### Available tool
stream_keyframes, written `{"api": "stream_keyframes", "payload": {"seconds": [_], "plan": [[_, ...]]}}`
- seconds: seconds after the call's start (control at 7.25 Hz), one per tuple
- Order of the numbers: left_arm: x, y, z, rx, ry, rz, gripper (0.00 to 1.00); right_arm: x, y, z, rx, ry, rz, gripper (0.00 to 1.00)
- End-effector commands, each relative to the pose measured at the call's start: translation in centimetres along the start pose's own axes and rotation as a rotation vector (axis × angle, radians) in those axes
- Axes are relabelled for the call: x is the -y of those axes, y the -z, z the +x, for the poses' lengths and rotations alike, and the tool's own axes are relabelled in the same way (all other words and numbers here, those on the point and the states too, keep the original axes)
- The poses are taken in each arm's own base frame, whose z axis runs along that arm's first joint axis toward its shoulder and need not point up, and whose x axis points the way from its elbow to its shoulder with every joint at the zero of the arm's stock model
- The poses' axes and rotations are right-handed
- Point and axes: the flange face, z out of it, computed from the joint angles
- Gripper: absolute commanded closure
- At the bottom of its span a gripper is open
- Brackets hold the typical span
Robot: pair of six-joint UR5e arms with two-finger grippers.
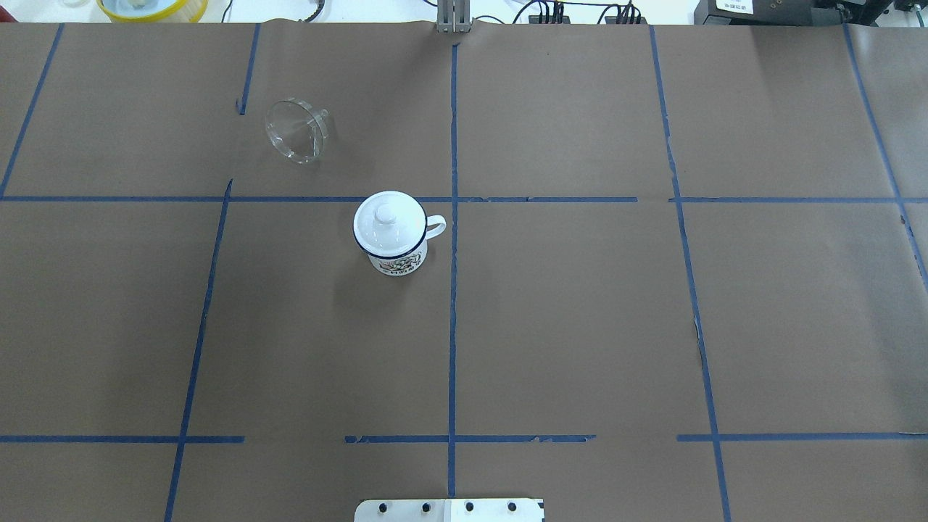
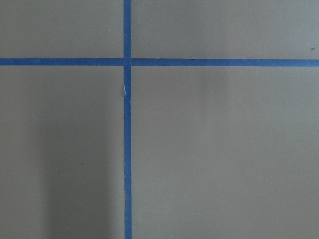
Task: Place funnel on cup
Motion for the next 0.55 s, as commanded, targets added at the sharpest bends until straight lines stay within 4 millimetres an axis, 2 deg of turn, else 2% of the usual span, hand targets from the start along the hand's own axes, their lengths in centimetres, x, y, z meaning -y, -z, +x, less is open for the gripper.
{"api": "stream_keyframes", "payload": {"seconds": [0.0, 0.14, 0.28, 0.41], "plan": [[1.0, -9.3, 15.0, -0.123, 0.063, -0.108, 0.00, 0.0, 0.0, 0.0, 0.000, 0.000, 0.000, 0.00], [3.7, -9.6, 19.1, -0.106, 0.156, -0.156, 0.00, 0.0, 0.0, 0.0, 0.000, 0.000, 0.000, 0.00], [5.8, -10.2, 25.1, -0.043, 0.217, -0.218, 0.00, 0.0, 0.0, 0.0, 0.000, 0.000, 0.000, 0.00], [6.6, -12.0, 31.3, 0.041, 0.259, -0.233, 0.00, 0.0, 0.0, 0.0, 0.000, 0.000, 0.000, 0.00]]}}
